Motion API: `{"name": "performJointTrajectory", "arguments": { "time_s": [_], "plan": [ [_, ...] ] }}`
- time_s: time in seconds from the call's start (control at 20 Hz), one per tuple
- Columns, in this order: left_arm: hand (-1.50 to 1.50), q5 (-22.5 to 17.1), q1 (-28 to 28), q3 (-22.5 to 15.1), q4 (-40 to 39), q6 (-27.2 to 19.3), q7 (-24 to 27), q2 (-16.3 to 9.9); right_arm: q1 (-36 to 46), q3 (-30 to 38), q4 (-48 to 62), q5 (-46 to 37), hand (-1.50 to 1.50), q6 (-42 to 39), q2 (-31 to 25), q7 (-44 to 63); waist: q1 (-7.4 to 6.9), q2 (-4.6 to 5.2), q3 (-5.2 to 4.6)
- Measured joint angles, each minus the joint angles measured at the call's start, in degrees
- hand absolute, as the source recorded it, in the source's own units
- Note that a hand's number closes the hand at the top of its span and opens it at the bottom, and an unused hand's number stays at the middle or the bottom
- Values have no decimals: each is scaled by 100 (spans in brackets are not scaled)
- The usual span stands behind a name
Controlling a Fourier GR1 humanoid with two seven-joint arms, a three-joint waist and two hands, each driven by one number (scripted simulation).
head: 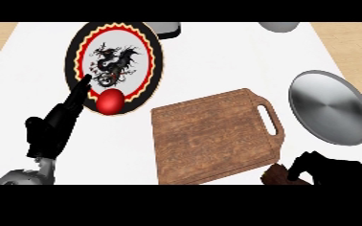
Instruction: Pick the sweet potato from the cutting board and place it in the pan
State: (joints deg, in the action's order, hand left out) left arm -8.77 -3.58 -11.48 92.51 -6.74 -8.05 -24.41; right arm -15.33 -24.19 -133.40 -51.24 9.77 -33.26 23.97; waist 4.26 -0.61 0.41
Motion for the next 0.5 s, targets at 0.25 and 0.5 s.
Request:
{"name": "performJointTrajectory", "arguments": {
  "time_s": [0.25,0.5],
  "plan": [
    [0,-14,-183,1,-2,97,-94,21,-510,1178,480,1342,150,615,-276,-1134,-163,41,-7],
    [0,39,-364,-17,-112,210,-76,100,-331,2260,1878,2507,150,951,-326,-2473,-319,61,-19]
  ]
}}
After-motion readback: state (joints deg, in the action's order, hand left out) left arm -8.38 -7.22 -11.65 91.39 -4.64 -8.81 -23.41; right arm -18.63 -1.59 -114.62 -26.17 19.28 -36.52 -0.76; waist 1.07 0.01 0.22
